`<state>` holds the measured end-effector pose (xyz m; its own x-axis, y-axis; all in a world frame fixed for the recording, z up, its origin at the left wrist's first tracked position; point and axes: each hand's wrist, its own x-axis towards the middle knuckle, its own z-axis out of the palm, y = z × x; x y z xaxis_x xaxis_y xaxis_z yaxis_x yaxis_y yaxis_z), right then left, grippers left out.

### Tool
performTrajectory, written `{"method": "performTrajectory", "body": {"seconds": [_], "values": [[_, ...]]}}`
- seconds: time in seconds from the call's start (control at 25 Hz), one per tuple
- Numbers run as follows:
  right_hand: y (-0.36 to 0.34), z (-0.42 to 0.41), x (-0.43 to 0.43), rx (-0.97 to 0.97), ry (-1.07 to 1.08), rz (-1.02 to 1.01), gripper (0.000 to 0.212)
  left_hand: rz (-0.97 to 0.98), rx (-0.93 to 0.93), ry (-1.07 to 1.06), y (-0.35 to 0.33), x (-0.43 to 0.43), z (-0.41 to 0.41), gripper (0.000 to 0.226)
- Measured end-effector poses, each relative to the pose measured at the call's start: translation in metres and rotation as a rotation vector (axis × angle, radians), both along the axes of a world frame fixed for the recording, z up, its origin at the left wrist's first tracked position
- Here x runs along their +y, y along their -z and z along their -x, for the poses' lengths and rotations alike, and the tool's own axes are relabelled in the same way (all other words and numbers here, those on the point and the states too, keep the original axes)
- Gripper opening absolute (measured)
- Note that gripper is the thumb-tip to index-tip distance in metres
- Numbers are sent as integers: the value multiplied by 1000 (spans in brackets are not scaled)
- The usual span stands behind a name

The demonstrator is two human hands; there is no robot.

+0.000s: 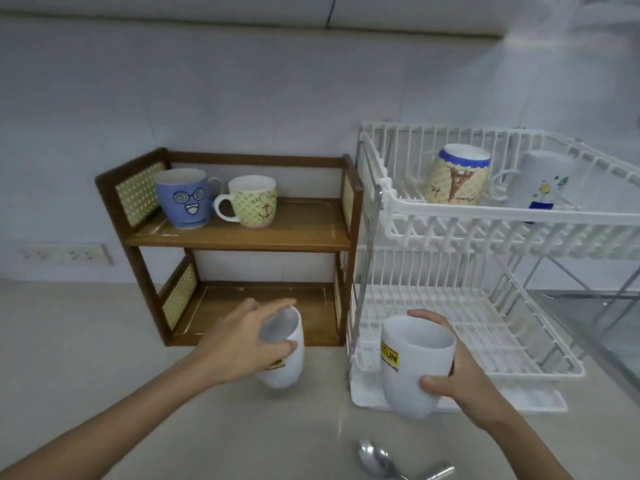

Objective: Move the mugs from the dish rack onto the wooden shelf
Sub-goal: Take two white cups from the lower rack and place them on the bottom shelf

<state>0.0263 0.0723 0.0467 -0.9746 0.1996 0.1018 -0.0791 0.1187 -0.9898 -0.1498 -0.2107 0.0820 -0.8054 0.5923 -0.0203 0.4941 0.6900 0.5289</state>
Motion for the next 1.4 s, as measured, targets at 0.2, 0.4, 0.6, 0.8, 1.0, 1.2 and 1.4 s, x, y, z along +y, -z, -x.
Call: {"method": "performTrajectory", "body": {"seconds": [0.2, 0.4, 0.6, 0.8, 1.0, 1.2, 1.4], "values": [[12, 54, -92, -73, 11, -157, 93, 20, 55, -197, 29, -40, 75, 78], [31, 145, -142, -111, 203, -320, 83, 92, 37, -294, 47, -43, 127, 79], [45, 232, -147, -295, 270, -460, 99, 169, 6, -336, 65, -42, 161, 79], [73, 282, -151, -407, 345, -407, 97, 188, -37, -401, 92, -43, 188, 76], [90, 313, -160, -447, 364, -423, 99, 177, -8, -420, 112, -43, 210, 72], [93, 318, -160, -439, 339, -425, 98, 121, -27, -413, 120, -45, 220, 73], [75, 304, -161, -478, 249, -483, 104, 268, -31, -390, 104, -45, 201, 87]]}}
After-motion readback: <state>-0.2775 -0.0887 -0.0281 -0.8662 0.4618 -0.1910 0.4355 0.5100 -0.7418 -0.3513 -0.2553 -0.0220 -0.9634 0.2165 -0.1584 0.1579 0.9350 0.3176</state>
